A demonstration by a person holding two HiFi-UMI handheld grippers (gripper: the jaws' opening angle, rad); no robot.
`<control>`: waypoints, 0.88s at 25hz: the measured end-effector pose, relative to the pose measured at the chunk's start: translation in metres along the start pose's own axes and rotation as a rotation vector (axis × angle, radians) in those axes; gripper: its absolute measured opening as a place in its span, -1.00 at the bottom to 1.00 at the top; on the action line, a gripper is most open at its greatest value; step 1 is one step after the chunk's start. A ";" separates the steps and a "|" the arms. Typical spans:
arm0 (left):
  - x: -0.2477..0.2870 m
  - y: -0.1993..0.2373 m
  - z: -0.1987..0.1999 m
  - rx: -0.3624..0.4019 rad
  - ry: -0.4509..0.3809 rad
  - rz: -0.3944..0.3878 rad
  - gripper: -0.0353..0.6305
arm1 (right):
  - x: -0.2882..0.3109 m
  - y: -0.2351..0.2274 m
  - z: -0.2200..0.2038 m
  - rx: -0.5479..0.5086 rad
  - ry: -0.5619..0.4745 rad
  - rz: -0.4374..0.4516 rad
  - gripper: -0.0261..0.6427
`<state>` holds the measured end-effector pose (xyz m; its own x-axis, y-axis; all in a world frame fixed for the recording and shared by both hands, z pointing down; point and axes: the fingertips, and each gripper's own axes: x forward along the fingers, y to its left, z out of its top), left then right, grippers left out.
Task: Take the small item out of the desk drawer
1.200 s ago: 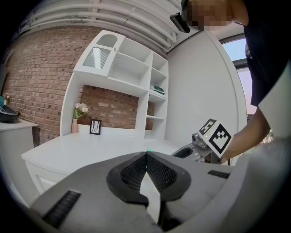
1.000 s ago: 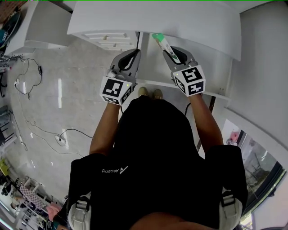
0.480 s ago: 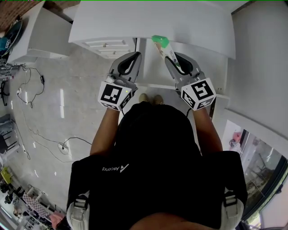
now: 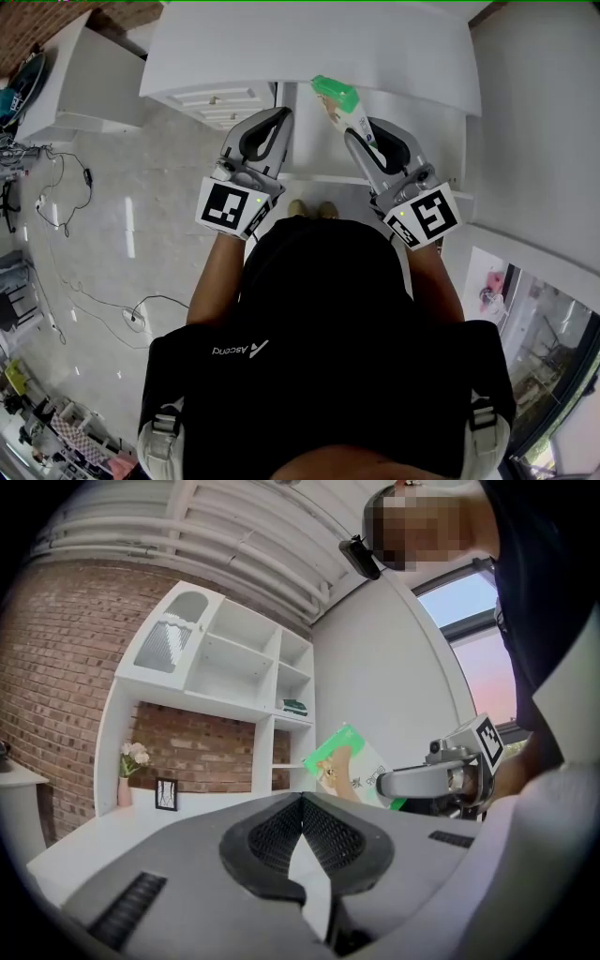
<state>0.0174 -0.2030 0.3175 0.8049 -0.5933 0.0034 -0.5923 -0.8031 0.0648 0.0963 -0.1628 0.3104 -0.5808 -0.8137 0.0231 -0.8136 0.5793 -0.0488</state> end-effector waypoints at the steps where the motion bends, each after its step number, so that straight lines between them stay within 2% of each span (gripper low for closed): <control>1: 0.000 -0.003 0.001 0.005 -0.005 -0.003 -0.90 | -0.004 0.001 0.003 -0.004 -0.011 0.001 -0.64; 6: -0.003 -0.013 0.005 0.021 -0.014 -0.009 -0.90 | -0.016 0.001 0.010 -0.014 -0.044 -0.004 -0.64; 22: -0.009 -0.022 0.009 0.023 -0.022 0.013 -0.90 | -0.029 0.002 0.008 -0.006 -0.055 -0.004 -0.64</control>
<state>0.0226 -0.1807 0.3069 0.7963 -0.6047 -0.0181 -0.6037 -0.7961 0.0415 0.1114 -0.1380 0.3020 -0.5753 -0.8174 -0.0320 -0.8162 0.5761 -0.0426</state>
